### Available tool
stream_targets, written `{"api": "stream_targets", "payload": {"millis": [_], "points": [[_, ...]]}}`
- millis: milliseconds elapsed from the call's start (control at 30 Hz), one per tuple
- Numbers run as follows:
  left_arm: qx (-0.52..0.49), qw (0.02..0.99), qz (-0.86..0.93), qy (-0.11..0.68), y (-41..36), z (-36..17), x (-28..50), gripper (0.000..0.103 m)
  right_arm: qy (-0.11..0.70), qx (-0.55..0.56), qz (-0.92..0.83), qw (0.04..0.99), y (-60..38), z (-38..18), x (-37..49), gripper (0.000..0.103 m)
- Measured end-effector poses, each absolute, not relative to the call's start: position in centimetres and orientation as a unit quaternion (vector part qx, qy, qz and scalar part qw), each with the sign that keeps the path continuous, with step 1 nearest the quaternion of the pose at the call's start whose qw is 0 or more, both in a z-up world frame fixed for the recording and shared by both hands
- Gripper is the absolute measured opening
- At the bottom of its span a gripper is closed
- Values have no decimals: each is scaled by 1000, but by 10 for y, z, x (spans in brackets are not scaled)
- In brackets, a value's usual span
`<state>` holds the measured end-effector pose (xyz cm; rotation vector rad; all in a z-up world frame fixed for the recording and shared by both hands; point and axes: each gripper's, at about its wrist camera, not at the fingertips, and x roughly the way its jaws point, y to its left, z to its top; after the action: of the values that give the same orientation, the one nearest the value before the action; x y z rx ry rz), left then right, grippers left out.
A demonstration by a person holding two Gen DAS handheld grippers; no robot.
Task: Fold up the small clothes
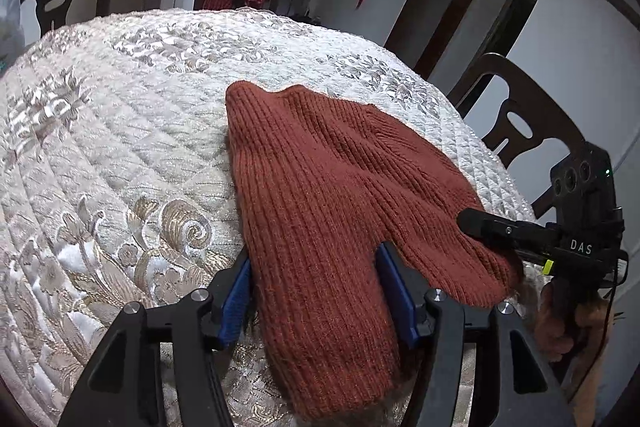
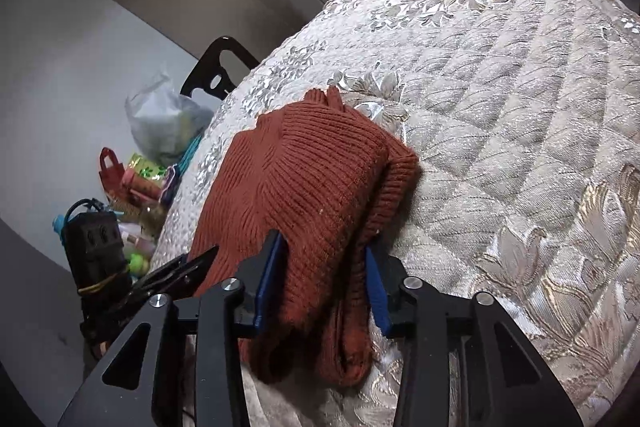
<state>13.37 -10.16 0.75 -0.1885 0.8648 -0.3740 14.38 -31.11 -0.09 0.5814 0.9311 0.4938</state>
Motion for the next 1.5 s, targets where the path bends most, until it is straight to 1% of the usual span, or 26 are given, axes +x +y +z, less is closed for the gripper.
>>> {"api": "stream_targets", "payload": {"millis": [33, 100, 200, 367, 633, 800, 1233, 1367, 1500], "points": [[-85, 890, -178, 412, -103, 9, 131, 57, 437, 271, 232, 826, -310, 0, 142, 37], [-68, 896, -171, 403, -107, 12, 126, 50, 431, 270, 231, 829, -310, 2, 137, 31], [-47, 904, -162, 393, -112, 17, 120, 42, 426, 267, 230, 833, -310, 6, 131, 28], [-39, 910, -160, 381, -111, 27, 113, 37, 409, 262, 240, 840, -307, 22, 122, 26], [-16, 920, -162, 356, -108, 46, 98, 35, 391, 237, 262, 850, -288, 44, 111, 25], [-18, 923, -160, 349, -92, 52, 99, 35, 385, 236, 275, 849, -276, 50, 114, 24], [-34, 935, -129, 328, -4, 67, 119, 35, 382, 231, 328, 832, -198, 53, 160, 24], [-62, 932, -119, 335, 24, 59, 135, 35, 390, 233, 336, 825, -177, 44, 182, 24], [-94, 922, -94, 364, 45, 30, 148, 36, 410, 233, 333, 816, -171, 27, 198, 24]]}}
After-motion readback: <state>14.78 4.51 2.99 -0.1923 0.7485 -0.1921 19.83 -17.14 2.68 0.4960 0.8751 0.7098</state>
